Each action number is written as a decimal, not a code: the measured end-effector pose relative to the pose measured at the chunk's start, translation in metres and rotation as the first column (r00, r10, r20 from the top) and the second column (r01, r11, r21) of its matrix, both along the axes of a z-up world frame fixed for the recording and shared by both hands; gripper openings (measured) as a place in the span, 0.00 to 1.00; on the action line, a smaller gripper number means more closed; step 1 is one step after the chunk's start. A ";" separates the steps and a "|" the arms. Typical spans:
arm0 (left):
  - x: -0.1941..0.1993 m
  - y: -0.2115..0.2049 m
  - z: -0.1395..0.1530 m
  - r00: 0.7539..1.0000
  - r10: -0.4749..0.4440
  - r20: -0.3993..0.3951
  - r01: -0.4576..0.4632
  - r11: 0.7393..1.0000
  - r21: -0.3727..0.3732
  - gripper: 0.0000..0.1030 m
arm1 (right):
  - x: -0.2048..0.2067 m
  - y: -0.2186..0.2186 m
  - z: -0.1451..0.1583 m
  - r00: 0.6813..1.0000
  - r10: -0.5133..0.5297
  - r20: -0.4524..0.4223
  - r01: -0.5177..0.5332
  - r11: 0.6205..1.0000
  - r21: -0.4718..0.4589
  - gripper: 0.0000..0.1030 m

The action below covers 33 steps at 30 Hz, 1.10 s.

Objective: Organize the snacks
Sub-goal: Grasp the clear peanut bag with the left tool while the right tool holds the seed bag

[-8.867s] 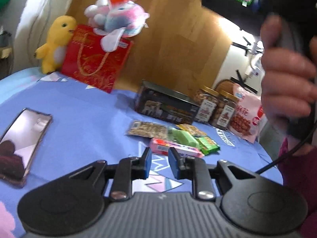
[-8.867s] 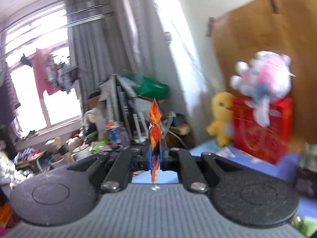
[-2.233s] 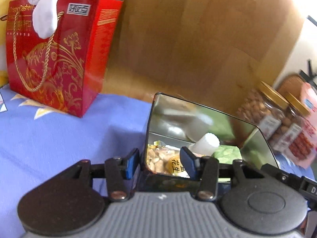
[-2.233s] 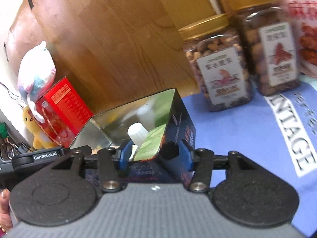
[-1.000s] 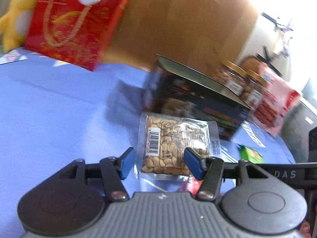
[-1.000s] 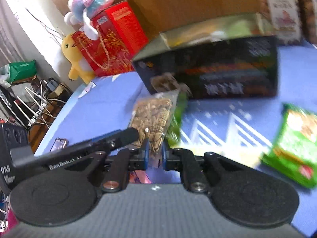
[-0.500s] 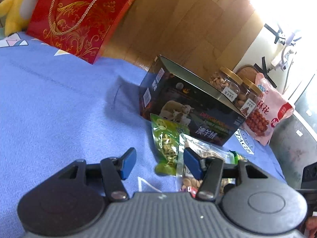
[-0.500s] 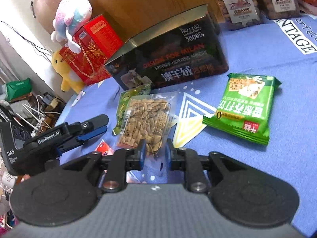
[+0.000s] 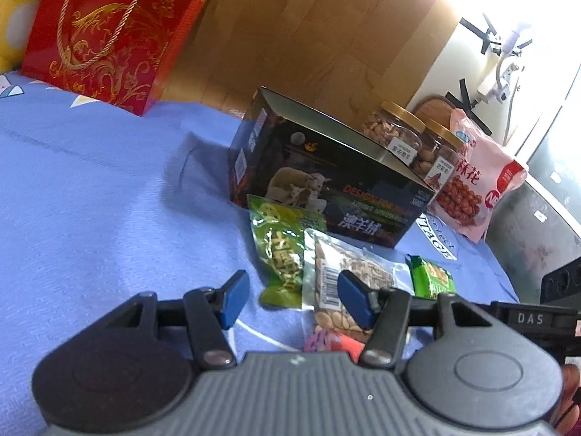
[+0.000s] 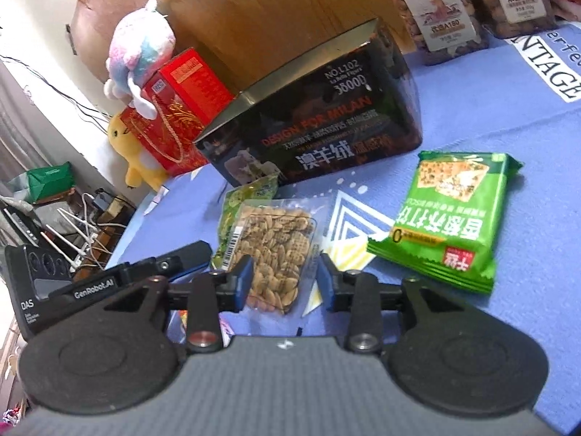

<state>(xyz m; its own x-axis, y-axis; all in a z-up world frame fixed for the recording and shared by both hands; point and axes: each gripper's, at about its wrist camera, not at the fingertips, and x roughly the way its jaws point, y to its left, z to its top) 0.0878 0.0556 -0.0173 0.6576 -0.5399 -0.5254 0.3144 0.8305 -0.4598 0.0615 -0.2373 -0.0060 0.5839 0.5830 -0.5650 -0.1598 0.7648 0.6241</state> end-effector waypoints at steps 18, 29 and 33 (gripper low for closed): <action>0.000 -0.001 -0.001 1.000 -0.020 0.002 0.020 1.000 0.005 0.55 | 0.000 0.028 0.003 0.992 0.118 0.055 -0.116 0.993 -0.035 0.12; 0.000 0.005 -0.001 1.000 0.008 -0.001 -0.008 1.000 -0.019 0.56 | 0.002 0.037 0.001 0.989 0.135 0.058 -0.131 0.989 -0.066 0.12; -0.003 0.007 0.002 0.999 0.024 0.021 -0.023 0.999 -0.028 0.53 | -0.001 0.038 0.008 0.986 0.139 0.095 -0.133 0.989 -0.065 0.12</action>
